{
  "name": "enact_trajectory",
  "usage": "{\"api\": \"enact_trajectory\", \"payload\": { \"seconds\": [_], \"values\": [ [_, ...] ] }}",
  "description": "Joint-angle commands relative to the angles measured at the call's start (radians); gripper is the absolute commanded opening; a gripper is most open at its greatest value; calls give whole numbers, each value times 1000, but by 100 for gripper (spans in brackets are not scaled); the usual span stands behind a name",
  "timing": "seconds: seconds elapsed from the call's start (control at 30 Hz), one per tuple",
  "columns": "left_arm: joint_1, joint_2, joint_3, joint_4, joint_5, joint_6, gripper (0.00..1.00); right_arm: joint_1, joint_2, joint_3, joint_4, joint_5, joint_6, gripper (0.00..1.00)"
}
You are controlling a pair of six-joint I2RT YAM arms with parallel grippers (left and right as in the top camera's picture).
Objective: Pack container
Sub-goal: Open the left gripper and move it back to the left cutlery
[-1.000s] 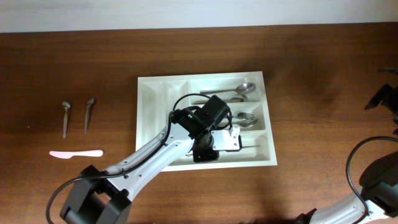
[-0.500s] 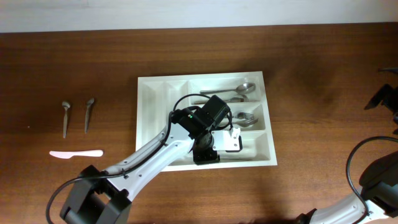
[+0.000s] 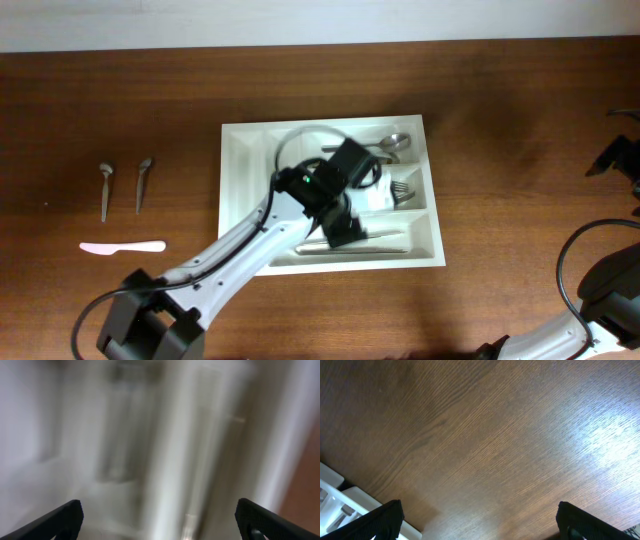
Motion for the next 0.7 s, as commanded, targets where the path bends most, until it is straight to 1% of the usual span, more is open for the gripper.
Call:
{"api": "enact_trajectory", "payload": {
  "seconds": [0.0,0.03,0.07,0.1,0.13,0.17,0.23,0.3,0.37,0.4,0.43,0.47,0.5,0.53,0.57,0.6,0.67],
  "values": [
    [52,-49,134,-3,-379,-459,99,5,5,-3,3,-6,-8,99],
    [70,-50,160,-19,-424,-573,99,5,5,-3,3,-6,-8,99],
    [93,-51,181,-29,-424,-652,99,5,5,-3,3,-6,-8,99],
    [111,-53,192,-29,-391,-697,99,5,5,-3,3,-6,-8,99],
    [130,-54,196,-30,-322,-724,99,5,5,-3,3,-6,-8,99],
    [146,-56,196,-43,-241,-726,99,5,5,-3,3,-6,-8,98],
    [163,-56,196,-93,-164,-726,99,5,5,-3,3,-6,-8,99],
    [173,-56,196,-149,-174,-726,99,5,5,-3,3,-6,-8,99],
    [189,-56,196,-179,-250,-742,99,5,5,-3,3,-6,-8,99],
    [204,-56,196,-197,-325,-819,99,5,5,-3,3,-6,-8,99],
    [227,-56,196,-224,-410,-955,99,5,5,-3,3,-6,-8,99],
    [251,-56,196,-256,-463,-1094,99,5,5,-3,3,-6,-8,99],
    [286,-56,196,-294,-480,-1241,99,5,5,-3,3,-6,-8,99],
    [326,-56,196,-328,-456,-1355,99,5,5,-3,3,-6,-8,99],
    [364,-56,196,-347,-410,-1429,99,5,5,-3,3,-6,-8,99],
    [417,-56,196,-356,-314,-1488,99,5,5,-3,3,-6,-8,99],
    [475,-55,196,-357,-183,-1493,99,5,5,-3,3,-6,-8,99]
  ]
}}
